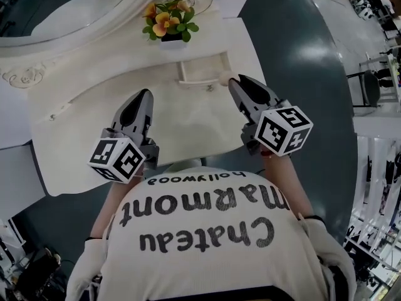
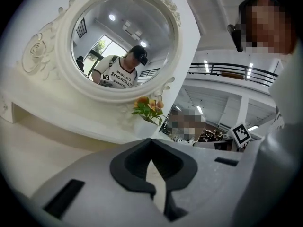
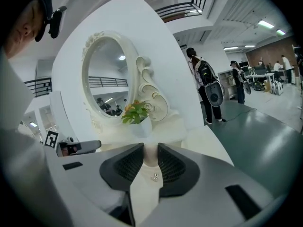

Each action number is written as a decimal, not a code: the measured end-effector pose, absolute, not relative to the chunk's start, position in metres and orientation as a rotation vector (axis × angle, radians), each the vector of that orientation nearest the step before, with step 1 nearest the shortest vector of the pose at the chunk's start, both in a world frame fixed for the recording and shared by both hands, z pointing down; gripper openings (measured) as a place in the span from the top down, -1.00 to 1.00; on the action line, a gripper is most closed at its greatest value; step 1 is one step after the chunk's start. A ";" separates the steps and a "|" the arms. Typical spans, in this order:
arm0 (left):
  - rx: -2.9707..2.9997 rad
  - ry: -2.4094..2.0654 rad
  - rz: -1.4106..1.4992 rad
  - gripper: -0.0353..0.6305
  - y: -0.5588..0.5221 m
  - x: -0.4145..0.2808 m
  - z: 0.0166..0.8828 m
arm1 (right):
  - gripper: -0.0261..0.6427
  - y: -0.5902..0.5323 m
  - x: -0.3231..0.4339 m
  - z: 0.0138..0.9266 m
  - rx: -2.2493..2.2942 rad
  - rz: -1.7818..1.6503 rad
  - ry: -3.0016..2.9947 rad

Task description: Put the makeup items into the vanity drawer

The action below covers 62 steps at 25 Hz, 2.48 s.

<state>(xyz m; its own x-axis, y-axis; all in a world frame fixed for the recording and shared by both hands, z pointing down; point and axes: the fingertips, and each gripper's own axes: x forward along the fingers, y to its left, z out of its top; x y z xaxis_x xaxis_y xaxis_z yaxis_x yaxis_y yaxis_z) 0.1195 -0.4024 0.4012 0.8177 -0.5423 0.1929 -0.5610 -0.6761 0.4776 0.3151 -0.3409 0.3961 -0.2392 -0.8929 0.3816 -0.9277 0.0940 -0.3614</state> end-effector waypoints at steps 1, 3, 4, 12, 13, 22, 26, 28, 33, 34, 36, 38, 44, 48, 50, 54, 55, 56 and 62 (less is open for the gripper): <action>2.461 -0.823 0.061 0.87 -0.408 0.116 0.405 | 0.59 -0.347 0.314 0.399 1.880 0.843 -2.269; 2.434 -0.840 0.085 0.87 -0.419 0.111 0.413 | 0.59 -0.359 0.313 0.405 1.852 0.863 -2.254; 2.421 -0.847 0.094 0.87 -0.425 0.108 0.417 | 0.59 -0.366 0.313 0.408 1.838 0.875 -2.248; 2.376 -0.889 0.046 0.87 -0.459 0.093 0.428 | 0.58 -0.396 0.300 0.436 1.663 0.883 -2.182; 2.368 -0.900 0.045 0.87 -0.460 0.089 0.429 | 0.57 -0.398 0.297 0.439 1.629 0.879 -2.171; 2.313 -0.964 0.021 0.87 -0.455 0.073 0.440 | 0.56 -0.413 0.286 0.459 1.322 0.765 -2.116; 2.290 -1.014 0.002 0.87 -0.447 0.066 0.442 | 0.56 -0.419 0.283 0.467 1.212 0.766 -2.111; 2.279 -1.050 -0.009 0.87 -0.442 0.061 0.439 | 0.56 -0.418 0.279 0.471 1.156 0.760 -2.107; 2.235 -1.160 -0.055 0.87 -0.427 0.048 0.431 | 0.55 -0.419 0.272 0.477 1.043 0.716 -2.118; 2.221 -1.177 -0.058 0.87 -0.424 0.046 0.431 | 0.55 -0.419 0.271 0.478 1.025 0.708 -2.122; 2.198 -1.204 -0.065 0.87 -0.418 0.046 0.433 | 0.55 -0.420 0.269 0.479 0.990 0.690 -2.126; 2.184 -1.222 -0.076 0.87 -0.412 0.048 0.434 | 0.55 -0.419 0.268 0.482 0.962 0.678 -2.125; 2.169 -1.236 -0.073 0.87 -0.396 0.054 0.433 | 0.54 -0.415 0.266 0.488 0.889 0.676 -2.100; 2.146 -1.254 -0.078 0.87 -0.390 0.055 0.436 | 0.53 -0.415 0.265 0.491 0.861 0.678 -2.086; 2.145 -1.257 -0.076 0.87 -0.388 0.055 0.437 | 0.53 -0.415 0.264 0.493 0.854 0.669 -2.076; 2.139 -1.250 -0.064 0.87 -0.383 0.057 0.442 | 0.51 -0.416 0.266 0.495 0.866 0.644 -2.039; 2.137 -1.249 -0.063 0.87 -0.382 0.057 0.443 | 0.51 -0.417 0.268 0.495 0.873 0.634 -2.024; 2.135 -1.249 -0.063 0.87 -0.382 0.056 0.443 | 0.51 -0.418 0.270 0.496 0.880 0.625 -2.009; 2.121 -1.255 -0.060 0.87 -0.382 0.053 0.447 | 0.49 -0.420 0.273 0.501 0.897 0.645 -1.969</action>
<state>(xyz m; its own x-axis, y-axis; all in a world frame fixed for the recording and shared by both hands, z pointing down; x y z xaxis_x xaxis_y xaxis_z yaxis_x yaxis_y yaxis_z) 0.0529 -0.3822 0.4473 0.5376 -0.7948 0.2815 -0.7644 -0.3186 0.5605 0.2730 -0.4201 0.5006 -0.3761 -0.3457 0.8597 -0.7871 0.6087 -0.0996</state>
